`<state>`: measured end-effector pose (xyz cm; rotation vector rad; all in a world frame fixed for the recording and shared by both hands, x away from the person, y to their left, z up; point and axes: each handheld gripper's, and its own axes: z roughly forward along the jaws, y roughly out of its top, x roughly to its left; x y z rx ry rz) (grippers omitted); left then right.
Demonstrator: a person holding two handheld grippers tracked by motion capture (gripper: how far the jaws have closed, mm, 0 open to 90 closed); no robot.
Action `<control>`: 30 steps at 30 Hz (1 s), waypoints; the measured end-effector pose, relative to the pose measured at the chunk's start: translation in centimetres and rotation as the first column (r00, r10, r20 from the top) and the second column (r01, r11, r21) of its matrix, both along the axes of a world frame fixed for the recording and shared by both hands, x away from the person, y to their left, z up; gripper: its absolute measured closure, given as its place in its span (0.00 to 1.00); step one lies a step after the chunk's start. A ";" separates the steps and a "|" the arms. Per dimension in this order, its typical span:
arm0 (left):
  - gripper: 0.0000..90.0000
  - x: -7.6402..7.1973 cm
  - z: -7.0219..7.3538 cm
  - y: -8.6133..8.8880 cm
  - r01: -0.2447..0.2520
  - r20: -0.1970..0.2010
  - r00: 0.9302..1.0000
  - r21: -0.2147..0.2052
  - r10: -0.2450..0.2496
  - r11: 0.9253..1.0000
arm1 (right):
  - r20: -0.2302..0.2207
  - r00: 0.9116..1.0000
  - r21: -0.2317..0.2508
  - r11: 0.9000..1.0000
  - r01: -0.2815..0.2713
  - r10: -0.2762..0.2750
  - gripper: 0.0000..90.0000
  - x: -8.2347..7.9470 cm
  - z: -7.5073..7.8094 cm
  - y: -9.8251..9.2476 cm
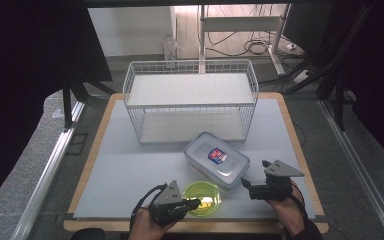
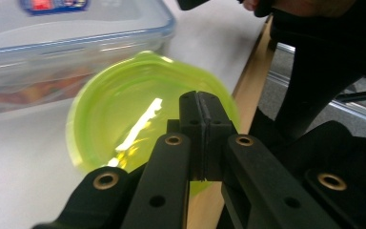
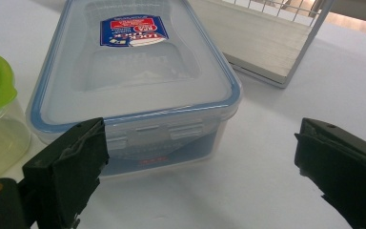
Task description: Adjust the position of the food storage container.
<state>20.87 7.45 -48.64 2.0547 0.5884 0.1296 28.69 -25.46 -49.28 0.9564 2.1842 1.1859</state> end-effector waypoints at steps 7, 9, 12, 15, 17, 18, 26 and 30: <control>1.00 -0.2 -0.5 -2.5 0.037 -0.001 0.999 0.044 -0.037 0.998 | -0.005 1.000 -0.003 1.000 0.003 -0.003 0.05 0.0 0.0 0.1; 1.00 -0.3 -0.6 -2.7 0.039 0.000 0.999 0.049 -0.039 0.998 | -0.007 1.000 -0.005 1.000 0.002 -0.002 0.05 0.1 -0.1 0.1; 1.00 -0.1 -1.0 -3.1 0.032 -0.008 0.999 0.066 -0.032 0.997 | -0.007 1.000 -0.009 1.000 0.004 -0.004 0.05 0.1 -0.1 0.1; 1.00 0.0 -0.9 -3.0 0.019 0.020 1.000 0.085 -0.021 0.996 | -0.003 1.000 -0.007 1.000 0.007 -0.007 0.05 0.0 0.0 0.0; 1.00 0.0 -0.9 -3.0 0.021 0.018 1.000 0.081 -0.022 0.997 | -0.001 1.000 -0.003 1.000 0.007 -0.007 0.05 0.0 0.0 0.0; 1.00 0.0 -0.9 -2.9 0.008 0.034 0.999 0.081 -0.011 0.997 | 0.000 1.000 -0.003 1.000 0.008 -0.008 0.05 0.0 0.0 0.0; 1.00 1.4 -0.6 -0.8 -0.080 0.020 0.997 0.093 0.078 0.992 | 0.000 1.000 0.000 1.000 0.008 -0.008 0.05 0.1 0.0 -0.1; 1.00 0.5 -0.2 -2.0 -0.026 0.013 1.000 0.053 0.025 0.998 | 0.000 1.000 0.001 1.000 0.011 -0.011 0.05 0.1 0.0 -0.1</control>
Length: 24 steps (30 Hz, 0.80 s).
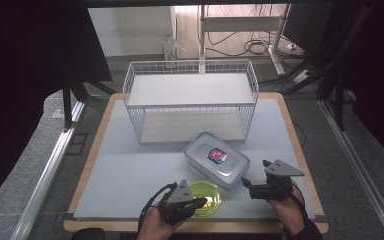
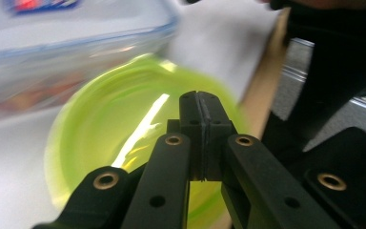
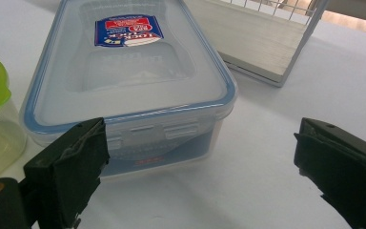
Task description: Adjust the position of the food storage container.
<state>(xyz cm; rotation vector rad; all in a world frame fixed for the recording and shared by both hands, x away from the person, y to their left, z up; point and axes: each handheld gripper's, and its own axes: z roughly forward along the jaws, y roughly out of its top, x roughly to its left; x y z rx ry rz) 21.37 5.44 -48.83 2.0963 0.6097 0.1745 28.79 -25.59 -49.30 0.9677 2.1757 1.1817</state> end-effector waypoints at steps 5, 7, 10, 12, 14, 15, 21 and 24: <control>1.00 -1.2 0.3 -2.5 0.072 -0.025 0.997 -0.030 -0.072 0.997 | -0.001 1.000 -0.002 1.000 0.000 0.000 0.05 0.0 0.0 0.0; 1.00 -1.3 0.0 -3.2 0.074 -0.036 0.997 -0.012 -0.075 0.997 | -0.002 1.000 -0.005 1.000 -0.001 0.001 0.05 0.0 0.0 0.1; 1.00 -1.3 -0.6 -3.5 0.063 -0.045 0.997 0.018 -0.062 0.998 | -0.003 1.000 -0.005 1.000 -0.001 0.001 0.05 0.0 0.0 0.0; 1.00 -1.1 -0.8 -3.4 0.046 -0.042 0.998 0.032 -0.044 0.998 | -0.002 1.000 -0.004 1.000 0.000 0.000 0.05 0.0 0.0 0.0; 1.00 -0.9 -0.8 -3.1 0.040 -0.047 0.998 0.027 -0.039 0.999 | -0.002 1.000 -0.004 1.000 0.000 0.000 0.05 0.0 0.0 0.0; 1.00 -0.9 -0.7 -3.0 0.036 -0.045 0.998 0.029 -0.035 0.999 | -0.003 1.000 -0.005 1.000 0.000 0.000 0.05 0.0 0.0 0.0; 1.00 -0.1 -1.2 -2.3 0.011 -0.077 0.997 0.028 -0.008 1.000 | -0.003 1.000 -0.010 1.000 -0.001 0.000 0.05 0.0 0.0 0.0; 1.00 0.2 -1.1 -2.0 -0.008 -0.077 0.997 0.032 0.010 0.999 | -0.004 1.000 -0.010 1.000 -0.001 0.001 0.05 0.0 0.0 0.0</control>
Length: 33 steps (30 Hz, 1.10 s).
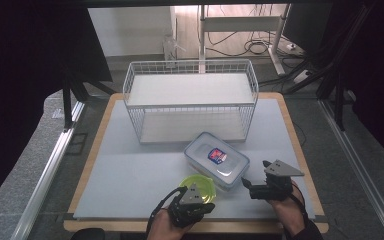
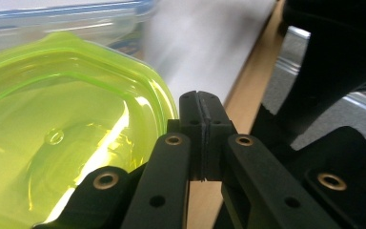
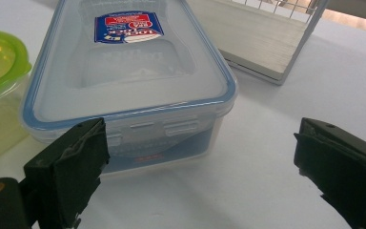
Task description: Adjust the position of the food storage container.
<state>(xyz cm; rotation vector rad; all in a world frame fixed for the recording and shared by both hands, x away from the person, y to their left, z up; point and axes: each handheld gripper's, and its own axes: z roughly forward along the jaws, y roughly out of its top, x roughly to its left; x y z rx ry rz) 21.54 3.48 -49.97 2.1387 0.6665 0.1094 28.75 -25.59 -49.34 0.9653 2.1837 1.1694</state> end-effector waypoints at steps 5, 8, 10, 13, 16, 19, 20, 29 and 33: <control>1.00 0.6 0.1 0.8 -0.029 -0.008 1.000 0.010 0.029 1.000 | -0.001 1.000 -0.001 1.000 0.001 -0.001 0.05 0.0 0.0 0.0; 1.00 0.7 0.2 1.0 -0.040 -0.014 0.999 0.015 0.040 0.999 | 0.000 1.000 -0.001 1.000 0.001 -0.001 0.05 0.0 0.0 0.0; 1.00 0.8 0.3 0.7 -0.032 -0.014 0.999 0.013 0.032 0.999 | 0.001 1.000 -0.002 1.000 0.002 -0.002 0.05 0.0 0.0 0.0; 1.00 0.8 0.5 0.3 -0.028 -0.009 1.000 0.013 0.028 1.000 | 0.001 1.000 -0.006 1.000 0.003 -0.003 0.05 0.0 0.0 0.0; 0.99 1.3 0.6 -0.2 -0.040 0.001 0.999 0.024 0.040 0.999 | 0.002 1.000 -0.008 1.000 0.001 -0.001 0.05 0.0 0.0 0.1; 0.99 1.7 0.6 -0.2 -0.046 -0.007 0.999 0.021 0.047 0.999 | 0.001 1.000 -0.009 1.000 0.000 0.000 0.05 0.0 -0.1 0.1; 0.99 1.8 0.5 -0.2 -0.056 -0.008 0.998 0.027 0.057 0.998 | 0.001 1.000 -0.010 1.000 0.000 0.000 0.05 0.0 -0.1 0.1; 1.00 2.7 0.3 1.1 -0.107 -0.013 0.994 0.036 0.108 0.994 | 0.001 1.000 -0.009 1.000 -0.002 0.002 0.05 0.0 -0.1 0.1; 0.99 3.1 0.4 1.9 -0.134 -0.012 0.991 0.040 0.134 0.990 | 0.001 1.000 -0.008 1.000 -0.003 0.003 0.05 0.0 0.0 0.1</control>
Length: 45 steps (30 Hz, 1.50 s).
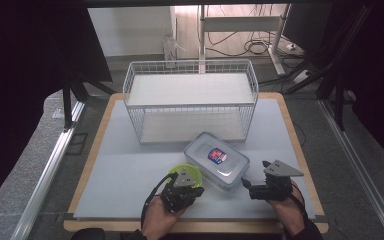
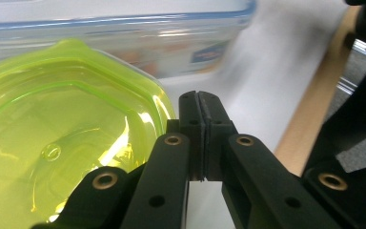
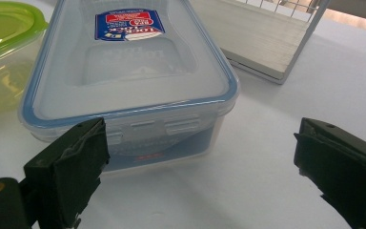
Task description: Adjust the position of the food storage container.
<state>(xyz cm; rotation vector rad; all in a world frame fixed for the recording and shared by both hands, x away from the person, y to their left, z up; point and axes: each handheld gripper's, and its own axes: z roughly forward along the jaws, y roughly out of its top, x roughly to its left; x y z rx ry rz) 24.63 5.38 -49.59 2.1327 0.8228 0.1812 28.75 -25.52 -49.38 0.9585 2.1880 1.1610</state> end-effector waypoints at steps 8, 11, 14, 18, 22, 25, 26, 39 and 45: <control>0.99 1.3 -0.1 2.8 -0.090 -0.011 0.996 0.009 0.090 0.996 | -0.004 1.000 -0.002 1.000 -0.004 0.004 0.05 0.0 0.0 0.0; 0.99 1.8 -0.1 3.8 -0.117 -0.013 0.993 0.007 0.117 0.993 | -0.009 1.000 -0.004 1.000 -0.004 0.004 0.05 0.0 -0.1 0.0; 1.00 2.2 -0.2 4.7 -0.145 -0.016 0.989 0.000 0.145 0.989 | -0.013 1.000 -0.005 1.000 -0.005 0.005 0.05 0.0 -0.1 0.1; 1.00 2.6 -0.2 5.7 -0.169 -0.009 0.986 0.009 0.169 0.986 | -0.017 1.000 -0.006 1.000 -0.006 0.006 0.05 0.0 -0.2 0.1; 1.00 3.1 -0.2 7.2 -0.220 -0.014 0.975 0.006 0.220 0.975 | -0.018 1.000 -0.007 1.000 -0.008 0.007 0.05 0.0 -0.2 0.1; 1.00 3.4 -0.2 8.2 -0.249 -0.009 0.968 0.009 0.249 0.968 | -0.021 1.000 -0.009 1.000 -0.008 0.008 0.05 0.0 -0.2 0.1; 1.00 3.4 -0.2 8.2 -0.249 -0.009 0.968 0.009 0.249 0.968 | -0.021 1.000 -0.009 1.000 -0.008 0.008 0.05 0.0 -0.2 0.1; 1.00 4.6 -0.3 12.1 -0.357 -0.013 0.934 0.015 0.357 0.934 | -0.025 1.000 -0.009 1.000 -0.012 0.012 0.05 0.1 -0.2 0.1; 0.98 4.9 -0.7 11.9 -0.332 -0.030 0.943 0.011 0.332 0.943 | -0.030 0.999 -0.012 1.000 -0.014 0.013 0.05 0.1 -0.3 0.1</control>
